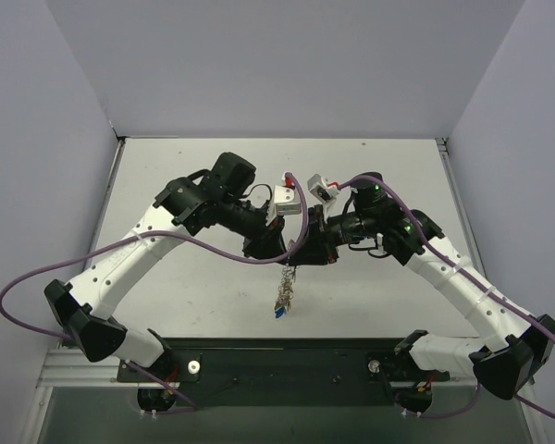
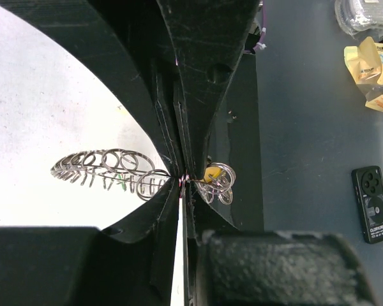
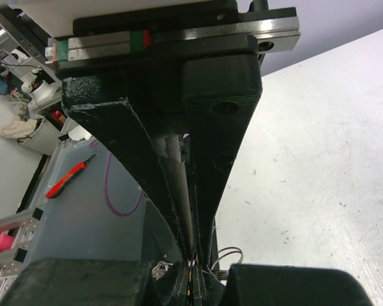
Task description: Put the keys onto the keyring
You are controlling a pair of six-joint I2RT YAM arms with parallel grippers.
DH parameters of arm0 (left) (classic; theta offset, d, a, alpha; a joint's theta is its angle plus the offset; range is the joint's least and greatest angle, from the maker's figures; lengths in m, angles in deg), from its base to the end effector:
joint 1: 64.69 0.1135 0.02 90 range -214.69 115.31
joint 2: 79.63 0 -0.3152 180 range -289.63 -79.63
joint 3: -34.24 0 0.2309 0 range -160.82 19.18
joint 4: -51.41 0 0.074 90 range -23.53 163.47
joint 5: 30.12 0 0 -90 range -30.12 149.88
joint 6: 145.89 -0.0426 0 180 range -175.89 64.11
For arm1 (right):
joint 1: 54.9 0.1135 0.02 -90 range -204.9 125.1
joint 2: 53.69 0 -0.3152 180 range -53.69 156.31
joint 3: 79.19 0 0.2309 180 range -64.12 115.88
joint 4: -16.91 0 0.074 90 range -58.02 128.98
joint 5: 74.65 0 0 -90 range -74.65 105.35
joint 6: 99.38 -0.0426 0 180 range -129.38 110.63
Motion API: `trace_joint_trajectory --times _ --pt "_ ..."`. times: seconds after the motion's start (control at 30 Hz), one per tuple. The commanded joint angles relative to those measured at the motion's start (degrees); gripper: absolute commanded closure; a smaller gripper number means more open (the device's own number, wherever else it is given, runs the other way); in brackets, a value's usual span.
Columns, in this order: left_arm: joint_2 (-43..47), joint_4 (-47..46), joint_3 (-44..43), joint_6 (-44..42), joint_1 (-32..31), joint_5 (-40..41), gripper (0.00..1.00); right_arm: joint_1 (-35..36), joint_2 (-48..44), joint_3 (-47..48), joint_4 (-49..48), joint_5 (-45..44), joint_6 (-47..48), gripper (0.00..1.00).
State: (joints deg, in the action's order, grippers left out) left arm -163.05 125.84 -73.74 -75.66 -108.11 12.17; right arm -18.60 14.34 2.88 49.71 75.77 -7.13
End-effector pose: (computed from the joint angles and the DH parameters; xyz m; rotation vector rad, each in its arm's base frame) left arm 0.1672 -0.2016 0.4441 1.5640 1.8138 -1.2003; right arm 0.1522 0.1578 0.4313 -1.3100 1.4590 1.3871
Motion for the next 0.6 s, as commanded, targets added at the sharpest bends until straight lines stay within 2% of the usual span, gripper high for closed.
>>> trace_joint_trajectory --times 0.0,0.07,0.13,0.27,0.4,0.47,0.5,0.57 --pt "-0.78 -0.84 -2.79 -0.8 -0.88 -1.08 0.84 -0.43 -1.94 1.55 -3.5 1.19 1.28 1.0" --pt "-1.04 -0.75 -2.96 -0.8 -1.05 -0.99 0.88 -0.43 -2.11 1.55 -3.59 0.92 1.19 1.0" --pt "-1.4 -0.66 -3.23 -0.88 -1.23 -1.16 1.0 -0.43 -2.2 1.46 -3.76 0.84 1.1 1.0" --pt "-1.4 -1.54 -2.7 -0.88 -1.58 -0.99 1.0 -0.61 -2.46 1.38 -3.85 0.4 0.92 1.0" --pt "2.01 -8.38 2.02 2.7 -1.58 0.32 1.0 -0.52 -2.81 1.03 -4.2 -0.57 0.84 1.0" --pt "3.95 -13.9 4.32 4.47 -1.58 1.29 1.0 -0.61 -3.43 0.5 -4.73 -1.79 0.75 0.91" --pt "5.88 -16.02 6.77 6.3 -1.58 2.34 1.0 -0.52 -3.69 0.24 -4.9 -2.24 0.57 0.78" --pt "7.65 -20.93 8.98 7.72 -1.58 3.23 1.0 -0.78 -4.83 -0.81 -6.39 -3.55 -0.13 0.68"
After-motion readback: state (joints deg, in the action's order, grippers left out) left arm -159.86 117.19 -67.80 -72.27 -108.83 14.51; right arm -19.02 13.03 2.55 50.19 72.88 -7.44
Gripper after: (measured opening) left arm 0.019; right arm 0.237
